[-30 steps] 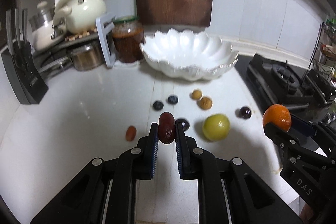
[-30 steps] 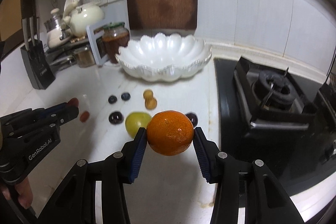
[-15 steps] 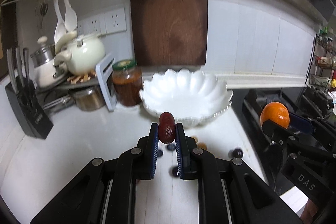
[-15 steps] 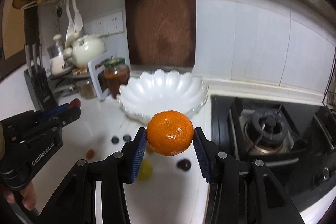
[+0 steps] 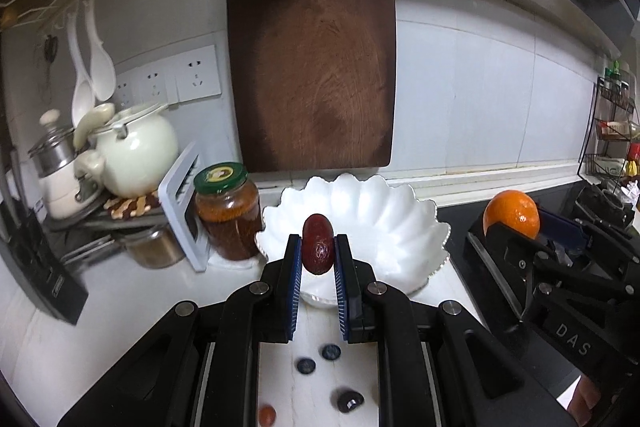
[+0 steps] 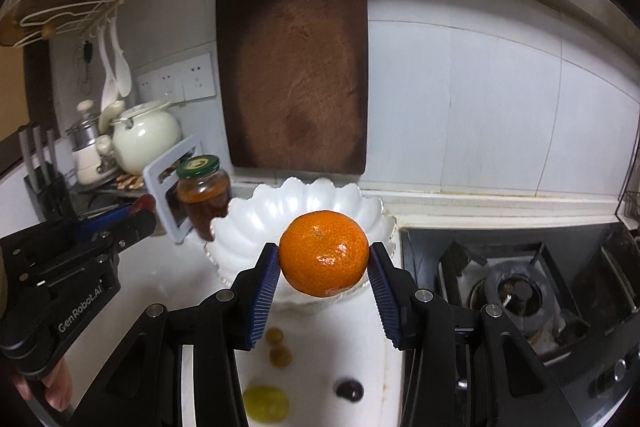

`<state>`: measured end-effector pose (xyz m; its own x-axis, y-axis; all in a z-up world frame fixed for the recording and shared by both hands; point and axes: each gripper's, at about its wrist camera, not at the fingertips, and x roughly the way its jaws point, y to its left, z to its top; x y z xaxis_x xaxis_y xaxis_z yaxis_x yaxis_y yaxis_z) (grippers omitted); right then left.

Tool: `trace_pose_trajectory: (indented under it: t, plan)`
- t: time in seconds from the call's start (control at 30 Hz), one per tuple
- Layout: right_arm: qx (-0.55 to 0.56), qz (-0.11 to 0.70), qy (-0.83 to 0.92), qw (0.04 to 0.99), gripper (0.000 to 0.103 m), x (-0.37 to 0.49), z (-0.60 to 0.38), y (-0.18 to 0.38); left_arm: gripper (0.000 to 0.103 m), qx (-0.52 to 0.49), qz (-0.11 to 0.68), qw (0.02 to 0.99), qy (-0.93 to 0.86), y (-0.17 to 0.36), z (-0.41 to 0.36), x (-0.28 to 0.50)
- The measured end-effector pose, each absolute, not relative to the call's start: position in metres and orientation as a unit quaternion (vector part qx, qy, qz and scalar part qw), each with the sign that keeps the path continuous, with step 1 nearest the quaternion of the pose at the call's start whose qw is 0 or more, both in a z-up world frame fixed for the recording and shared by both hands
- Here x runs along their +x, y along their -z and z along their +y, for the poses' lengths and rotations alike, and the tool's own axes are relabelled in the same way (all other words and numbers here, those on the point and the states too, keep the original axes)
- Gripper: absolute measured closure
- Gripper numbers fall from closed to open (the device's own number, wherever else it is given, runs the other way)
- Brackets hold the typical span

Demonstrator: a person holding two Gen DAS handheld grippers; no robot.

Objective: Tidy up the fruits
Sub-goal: 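Carry the tangerine and date into the white bowl and open both tools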

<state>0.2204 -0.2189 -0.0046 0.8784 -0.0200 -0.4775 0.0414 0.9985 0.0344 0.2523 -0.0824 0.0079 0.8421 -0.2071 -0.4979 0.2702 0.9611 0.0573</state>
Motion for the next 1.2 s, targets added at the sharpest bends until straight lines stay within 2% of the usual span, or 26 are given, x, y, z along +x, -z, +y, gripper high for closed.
trace_pose_trajectory:
  t: [0.2, 0.6, 1.2]
  plan:
    - [0.022, 0.26, 0.032, 0.965, 0.056, 0.252, -0.219, 0.006, 0.086, 0.07, 0.264, 0.951, 0.143, -0.006, -0.084, 0.288]
    - [0.023, 0.317, 0.003, 0.948, 0.056, 0.327, -0.238, 0.022, 0.086, 0.087, 0.34, 0.927, 0.132, 0.014, -0.11, 0.361]
    - [0.013, 0.444, -0.022, 0.896, 0.056, 0.418, -0.246, 0.075, 0.086, 0.103, 0.473, 0.866, 0.122, 0.079, -0.137, 0.445]
